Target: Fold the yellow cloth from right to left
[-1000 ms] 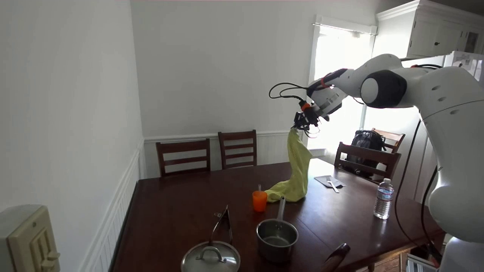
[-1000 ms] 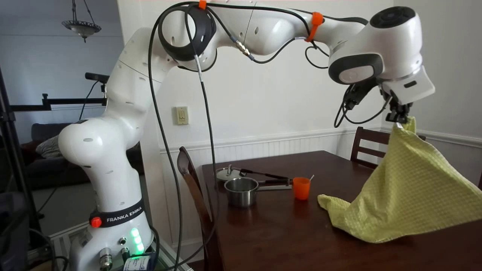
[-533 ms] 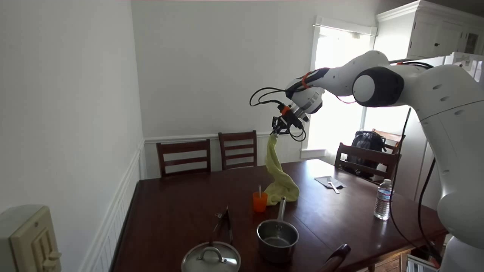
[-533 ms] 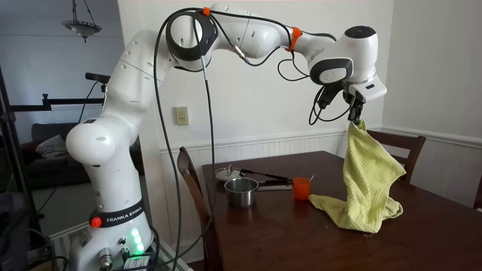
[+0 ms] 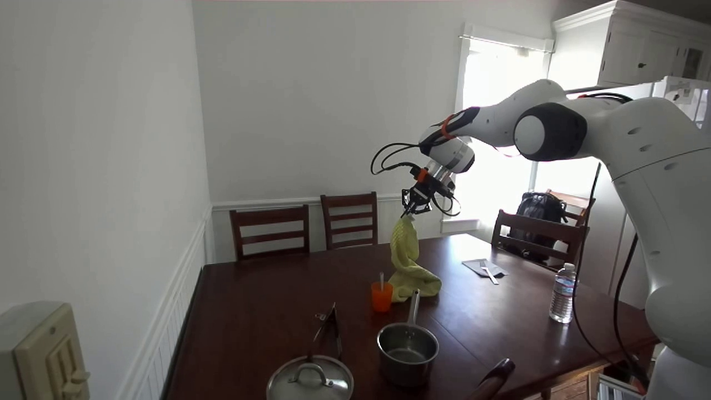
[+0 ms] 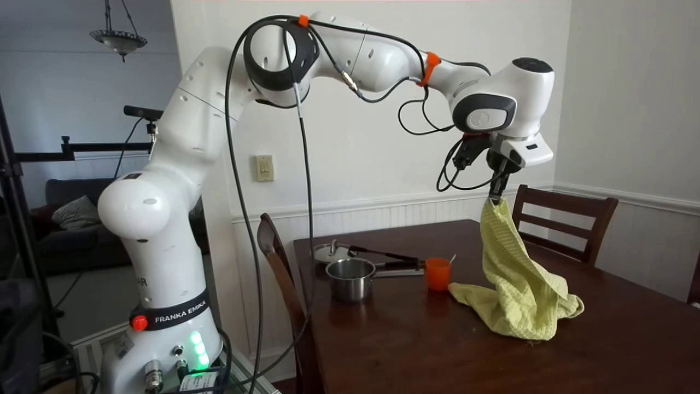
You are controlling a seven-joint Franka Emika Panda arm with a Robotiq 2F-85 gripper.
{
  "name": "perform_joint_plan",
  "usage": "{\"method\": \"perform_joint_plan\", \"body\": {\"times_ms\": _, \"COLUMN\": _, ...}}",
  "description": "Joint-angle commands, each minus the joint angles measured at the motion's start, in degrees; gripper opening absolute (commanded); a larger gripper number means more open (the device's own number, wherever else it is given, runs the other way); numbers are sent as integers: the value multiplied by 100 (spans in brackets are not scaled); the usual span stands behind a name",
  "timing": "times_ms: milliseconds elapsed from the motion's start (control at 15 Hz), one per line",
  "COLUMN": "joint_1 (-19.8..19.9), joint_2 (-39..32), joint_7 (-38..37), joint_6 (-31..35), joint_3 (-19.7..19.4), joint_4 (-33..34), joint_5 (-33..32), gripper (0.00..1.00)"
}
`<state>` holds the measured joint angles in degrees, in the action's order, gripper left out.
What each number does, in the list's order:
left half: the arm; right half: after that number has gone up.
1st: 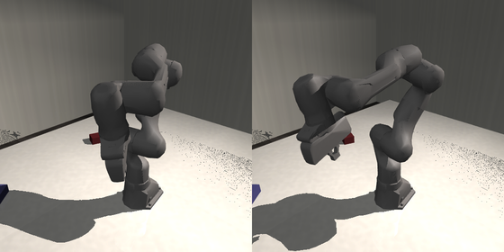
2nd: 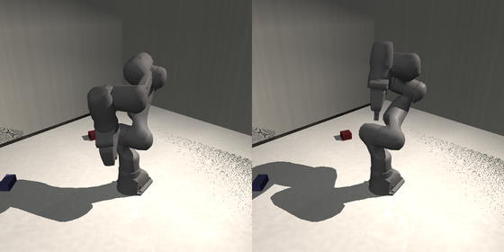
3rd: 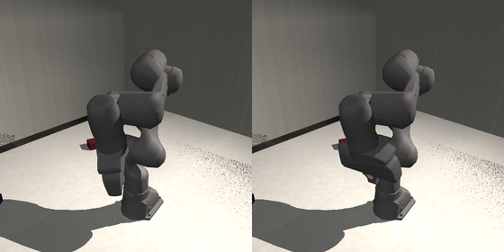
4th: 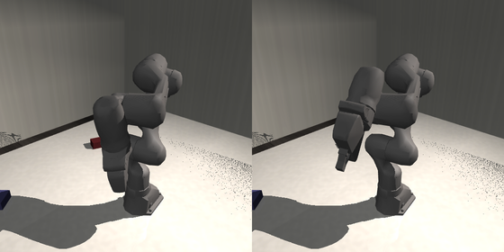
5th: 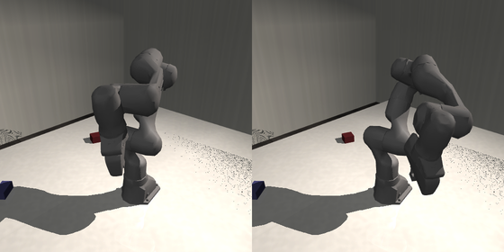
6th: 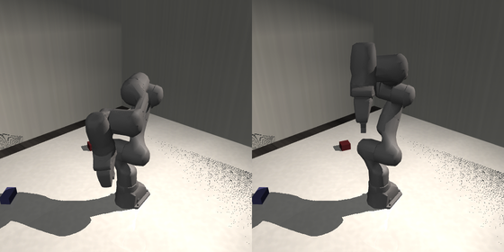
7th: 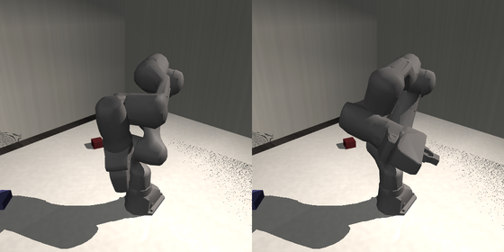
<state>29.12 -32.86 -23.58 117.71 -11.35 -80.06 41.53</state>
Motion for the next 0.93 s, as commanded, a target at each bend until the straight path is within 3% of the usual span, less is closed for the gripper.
{"method": "perform_joint_plan", "body": {"times_ms": 0, "joint_1": -63, "joint_2": -202, "joint_7": -43, "joint_6": -501, "joint_3": -76, "joint_4": 356, "joint_5": -177, "gripper": 29}}
{"method": "perform_joint_plan", "body": {"times_ms": 67, "joint_1": -101, "joint_2": -229, "joint_7": -87, "joint_6": -478, "joint_3": -129, "joint_4": 365, "joint_5": -258, "gripper": 29}}
{"method": "perform_joint_plan", "body": {"times_ms": 200, "joint_1": -88, "joint_2": -276, "joint_7": -162, "joint_6": -445, "joint_3": -215, "joint_4": 423, "joint_5": -377, "gripper": 40}}
{"method": "perform_joint_plan", "body": {"times_ms": 733, "joint_1": 403, "joint_2": 8, "joint_7": 91, "joint_6": -69, "joint_3": -661, "joint_4": 262, "joint_5": -255, "gripper": 95}}
{"method": "perform_joint_plan", "body": {"times_ms": 800, "joint_1": 395, "joint_2": -148, "joint_7": -64, "joint_6": -223, "joint_3": -500, "joint_4": 421, "joint_5": -306, "gripper": 99}}
{"method": "perform_joint_plan", "body": {"times_ms": 867, "joint_1": 460, "joint_2": -132, "joint_7": -42, "joint_6": -218, "joint_3": -515, "joint_4": 425, "joint_5": -309, "gripper": 84}}
